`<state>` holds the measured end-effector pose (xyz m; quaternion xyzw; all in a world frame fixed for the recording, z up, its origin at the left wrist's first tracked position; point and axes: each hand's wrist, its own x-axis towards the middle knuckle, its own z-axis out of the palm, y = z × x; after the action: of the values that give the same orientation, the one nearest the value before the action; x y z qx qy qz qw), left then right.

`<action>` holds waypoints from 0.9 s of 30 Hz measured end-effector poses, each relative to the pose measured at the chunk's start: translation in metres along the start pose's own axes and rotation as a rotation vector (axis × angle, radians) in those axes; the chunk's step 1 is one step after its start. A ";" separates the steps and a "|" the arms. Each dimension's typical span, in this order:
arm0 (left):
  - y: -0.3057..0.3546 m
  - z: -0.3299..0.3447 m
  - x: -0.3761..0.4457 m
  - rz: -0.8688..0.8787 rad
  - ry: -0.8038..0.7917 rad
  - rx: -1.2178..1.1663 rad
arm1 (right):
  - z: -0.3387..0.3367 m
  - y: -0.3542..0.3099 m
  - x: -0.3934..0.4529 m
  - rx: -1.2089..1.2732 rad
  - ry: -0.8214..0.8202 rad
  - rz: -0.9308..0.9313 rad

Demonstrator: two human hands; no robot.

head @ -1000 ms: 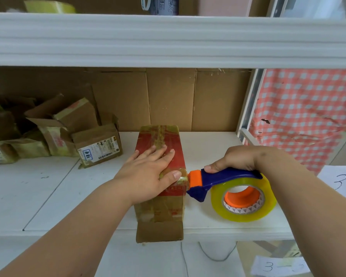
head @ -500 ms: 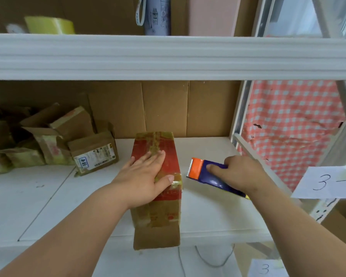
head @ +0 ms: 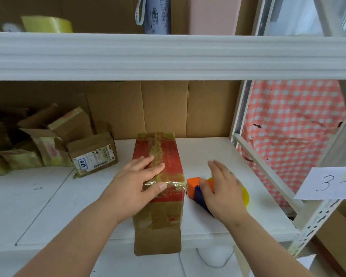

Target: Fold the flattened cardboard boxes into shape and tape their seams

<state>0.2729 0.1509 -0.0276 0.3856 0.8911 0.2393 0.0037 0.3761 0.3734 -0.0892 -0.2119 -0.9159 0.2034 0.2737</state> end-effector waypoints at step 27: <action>-0.026 0.026 -0.017 -0.048 0.251 -0.241 | 0.025 -0.063 -0.027 0.538 -0.158 -0.025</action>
<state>0.2716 0.1349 -0.0649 0.3280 0.8584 0.3905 -0.0555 0.3646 0.3014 -0.0894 -0.1042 -0.8500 0.4516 0.2505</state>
